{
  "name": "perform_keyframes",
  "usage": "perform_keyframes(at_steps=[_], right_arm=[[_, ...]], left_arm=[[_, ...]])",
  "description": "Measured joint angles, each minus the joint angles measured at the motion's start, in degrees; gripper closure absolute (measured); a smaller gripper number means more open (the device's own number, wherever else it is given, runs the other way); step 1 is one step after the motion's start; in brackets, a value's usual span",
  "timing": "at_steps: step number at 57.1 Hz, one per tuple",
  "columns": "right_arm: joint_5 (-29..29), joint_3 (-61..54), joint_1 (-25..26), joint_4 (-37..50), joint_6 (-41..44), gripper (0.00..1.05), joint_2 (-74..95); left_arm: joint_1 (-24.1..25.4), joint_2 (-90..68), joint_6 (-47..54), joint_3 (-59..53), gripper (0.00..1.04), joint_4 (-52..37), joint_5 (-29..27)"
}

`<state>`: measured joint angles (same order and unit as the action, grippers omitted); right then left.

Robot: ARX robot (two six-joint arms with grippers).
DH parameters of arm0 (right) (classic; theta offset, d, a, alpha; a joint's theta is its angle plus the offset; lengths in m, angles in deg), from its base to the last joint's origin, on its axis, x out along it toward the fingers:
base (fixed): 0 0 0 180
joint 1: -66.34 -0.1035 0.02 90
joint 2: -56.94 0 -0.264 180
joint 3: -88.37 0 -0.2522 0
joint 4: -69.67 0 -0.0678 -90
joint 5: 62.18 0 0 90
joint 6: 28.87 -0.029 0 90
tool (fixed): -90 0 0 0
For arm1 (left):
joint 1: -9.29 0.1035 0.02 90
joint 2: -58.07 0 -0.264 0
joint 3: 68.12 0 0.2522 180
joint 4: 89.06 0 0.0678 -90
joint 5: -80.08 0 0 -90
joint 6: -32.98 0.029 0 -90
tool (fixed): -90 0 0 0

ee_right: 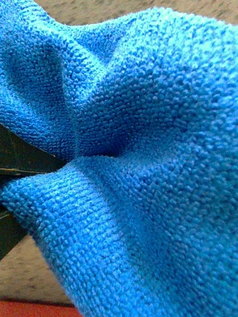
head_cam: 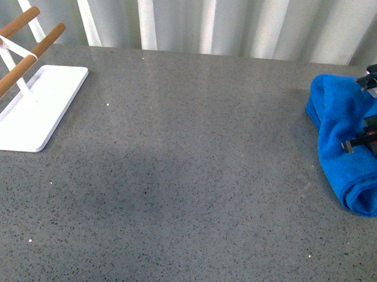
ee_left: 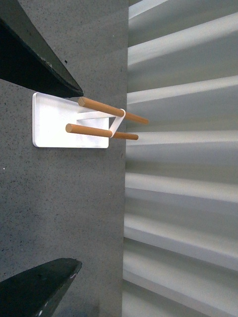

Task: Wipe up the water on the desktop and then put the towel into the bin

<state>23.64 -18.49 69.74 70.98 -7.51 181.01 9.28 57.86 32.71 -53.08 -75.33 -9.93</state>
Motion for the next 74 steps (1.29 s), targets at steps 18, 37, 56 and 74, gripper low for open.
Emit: perform_keyframes(at_steps=[18, 37, 56, 74], right_arm=[[-5.40, 11.21, -10.03, -4.28, 1.68, 1.02, 6.40], [-8.00, 14.64, -17.27, -7.17, 3.43, 1.02, 8.33], [-17.44, -7.72, -21.16, -7.61, 14.51, 1.02, -7.02], [-18.80, -18.45, -5.27, -16.41, 26.62, 1.02, -24.90]], left_arm=[[0.00, 0.00, 0.00, 0.00, 0.07, 0.00, 0.00], [0.00, 0.00, 0.00, 0.00, 0.07, 0.00, 0.00], [0.00, 0.00, 0.00, 0.00, 0.07, 0.00, 0.00], [0.00, 0.00, 0.00, 0.00, 0.07, 0.00, 0.00]])
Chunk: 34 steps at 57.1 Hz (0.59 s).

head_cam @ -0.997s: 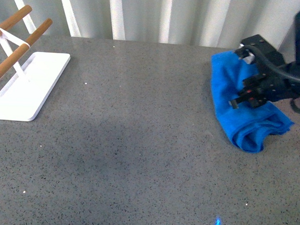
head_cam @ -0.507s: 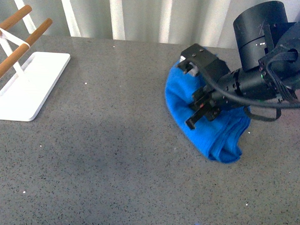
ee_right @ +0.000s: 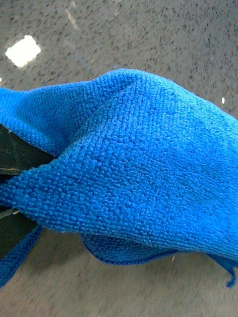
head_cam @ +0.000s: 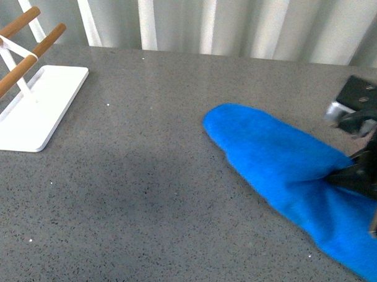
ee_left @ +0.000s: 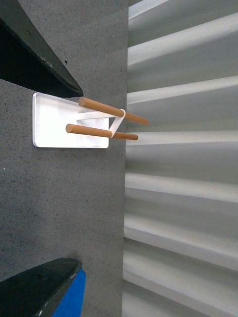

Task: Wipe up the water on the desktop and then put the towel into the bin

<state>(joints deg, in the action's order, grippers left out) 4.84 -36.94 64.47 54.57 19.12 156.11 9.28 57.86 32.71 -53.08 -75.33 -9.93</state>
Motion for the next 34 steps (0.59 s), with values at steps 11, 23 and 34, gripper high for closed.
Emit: perform_keyframes(at_steps=[11, 23, 34], right_arm=[[-2.29, 3.58, 7.56, -6.12, 4.33, 1.02, -7.43], [-3.76, 15.82, 9.75, -10.21, 2.84, 1.02, -12.46], [-3.19, 32.87, 18.47, -12.52, -0.83, 1.02, -12.28]], left_arm=[[0.00, 0.00, 0.00, 0.00, 0.07, 0.00, 0.00], [0.00, 0.00, 0.00, 0.00, 0.07, 0.00, 0.00], [0.00, 0.00, 0.00, 0.00, 0.07, 0.00, 0.00]])
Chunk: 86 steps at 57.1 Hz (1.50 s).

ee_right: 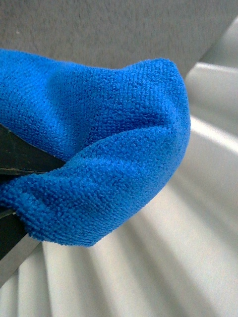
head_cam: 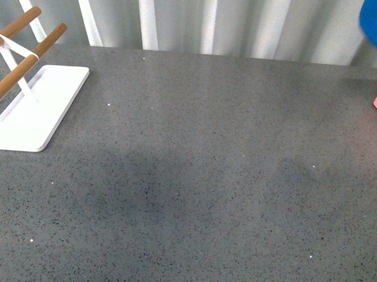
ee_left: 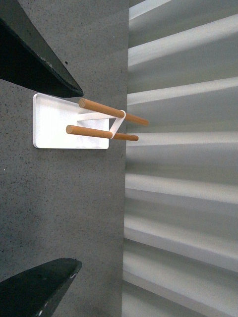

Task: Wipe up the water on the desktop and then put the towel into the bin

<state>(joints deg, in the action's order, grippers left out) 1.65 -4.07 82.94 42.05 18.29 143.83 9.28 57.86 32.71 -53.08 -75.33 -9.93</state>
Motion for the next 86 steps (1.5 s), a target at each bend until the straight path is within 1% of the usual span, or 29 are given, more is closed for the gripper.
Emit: perform_keyframes(at_steps=[6, 10, 20, 29, 40, 48, 51, 53, 54, 57, 60, 64, 79, 83, 84, 86], right_arm=[[-0.26, 4.20, 4.74, -1.77, -1.11, 1.02, 1.40], [-0.81, 4.57, 8.41, -3.10, -0.87, 1.02, 2.45], [-0.92, 2.89, 12.92, -2.84, 0.04, 1.02, 4.76], [0.00, -0.39, 15.61, -1.05, 0.15, 1.02, 8.59], [3.26, -1.11, 16.55, 0.61, -0.85, 1.02, 13.97], [7.76, 0.48, 17.00, 2.19, -4.11, 1.02, 19.15], [11.15, 1.60, 17.14, 3.39, -6.34, 1.01, 21.94], [12.11, 2.16, 17.20, 3.17, -7.26, 0.95, 23.08], [12.35, 2.40, 17.29, 2.84, -7.98, 0.89, 23.56], [13.11, 2.62, 17.35, 2.36, -9.27, 0.78, 24.09], [13.46, 2.99, 17.44, 1.90, -10.21, 0.71, 24.13], [13.86, 3.67, 17.57, 1.57, -11.15, 0.59, 24.13], [12.94, 4.28, 17.55, -0.72, -11.78, 0.20, 24.00], [12.28, 4.37, 17.66, -1.79, -12.41, 0.06, 24.00], [12.26, 4.37, 17.66, -1.84, -12.59, 0.05, 24.00], [12.31, 4.37, 17.68, -1.84, -12.66, 0.07, 23.89]], left_arm=[[0.00, 0.00, 0.00, 0.00, 0.07, 0.00, 0.00], [0.00, 0.00, 0.00, 0.00, 0.07, 0.00, 0.00], [0.00, 0.00, 0.00, 0.00, 0.07, 0.00, 0.00], [0.00, 0.02, 0.00, 0.00, 0.07, 0.00, 0.00], [0.00, 0.02, 0.00, 0.00, 0.07, 0.00, 0.00], [0.00, 0.02, 0.00, 0.00, 0.07, 0.00, 0.00], [0.00, 0.00, 0.00, 0.00, 0.07, 0.00, 0.00], [0.00, 0.02, 0.00, 0.00, 0.07, 0.00, 0.00], [0.00, 0.02, 0.00, 0.00, 0.07, 0.00, 0.02], [0.00, 0.00, 0.00, 0.00, 0.07, 0.00, 0.02], [0.00, 0.02, 0.00, 0.00, 0.07, 0.00, 0.02], [0.00, 0.02, 0.00, 0.00, 0.07, 0.00, 0.00], [0.00, 0.02, 0.00, 0.00, 0.07, 0.00, 0.02], [0.00, 0.02, 0.00, 0.00, 0.07, 0.00, 0.00], [0.00, 0.02, 0.00, 0.00, 0.07, 0.00, 0.02], [0.00, 0.02, 0.00, 0.00, 0.07, 0.00, 0.00]])
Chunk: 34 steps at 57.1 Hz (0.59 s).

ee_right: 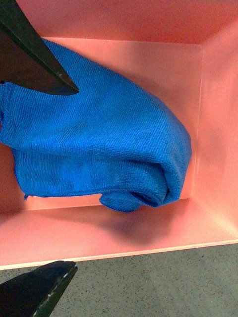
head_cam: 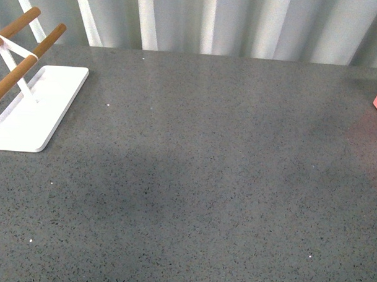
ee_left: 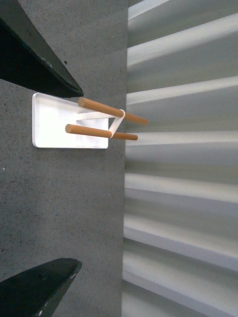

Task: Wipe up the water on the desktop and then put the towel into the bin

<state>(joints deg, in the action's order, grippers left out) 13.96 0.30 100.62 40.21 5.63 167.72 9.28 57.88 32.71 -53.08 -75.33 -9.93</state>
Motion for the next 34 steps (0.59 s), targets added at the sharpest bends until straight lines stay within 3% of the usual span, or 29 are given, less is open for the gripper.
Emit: perform_keyframes(at_steps=[15, 34], right_arm=[[-0.13, -1.66, -1.55, 8.17, -3.15, 0.07, -5.44], [-13.03, -18.23, -13.00, 13.05, -5.35, 0.07, -37.00]], left_arm=[[0.00, 0.00, 0.00, 0.00, 0.07, 0.00, 0.00], [0.00, 0.00, 0.00, 0.00, 0.07, 0.00, 0.00]])
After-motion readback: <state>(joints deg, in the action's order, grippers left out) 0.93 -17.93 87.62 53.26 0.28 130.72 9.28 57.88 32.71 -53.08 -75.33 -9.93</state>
